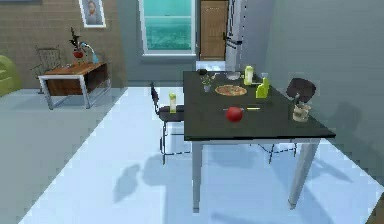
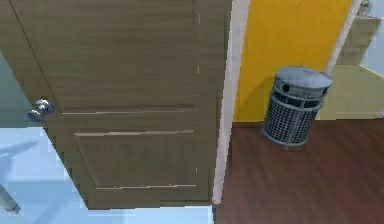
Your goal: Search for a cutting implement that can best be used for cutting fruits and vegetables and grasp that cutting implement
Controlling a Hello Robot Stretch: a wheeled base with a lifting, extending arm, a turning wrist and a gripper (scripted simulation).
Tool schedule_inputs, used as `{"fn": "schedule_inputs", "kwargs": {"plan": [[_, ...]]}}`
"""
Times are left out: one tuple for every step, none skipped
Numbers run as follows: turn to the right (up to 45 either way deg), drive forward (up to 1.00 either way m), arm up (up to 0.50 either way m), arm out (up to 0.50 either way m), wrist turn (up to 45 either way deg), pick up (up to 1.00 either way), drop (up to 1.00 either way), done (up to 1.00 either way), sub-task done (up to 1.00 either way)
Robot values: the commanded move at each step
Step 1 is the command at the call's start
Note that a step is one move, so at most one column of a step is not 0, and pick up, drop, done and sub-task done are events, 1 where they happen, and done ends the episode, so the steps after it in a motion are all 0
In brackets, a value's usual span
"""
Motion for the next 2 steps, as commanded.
{"fn": "schedule_inputs", "kwargs": {"plan": [[0.0, 0.60, 0.00, 0.00, 0.0, 0.00, 0.00, 0.00, 0.00], [-45.0, 0.00, 0.00, 0.00, 0.0, 0.00, 0.00, 0.00, 0.00]]}}
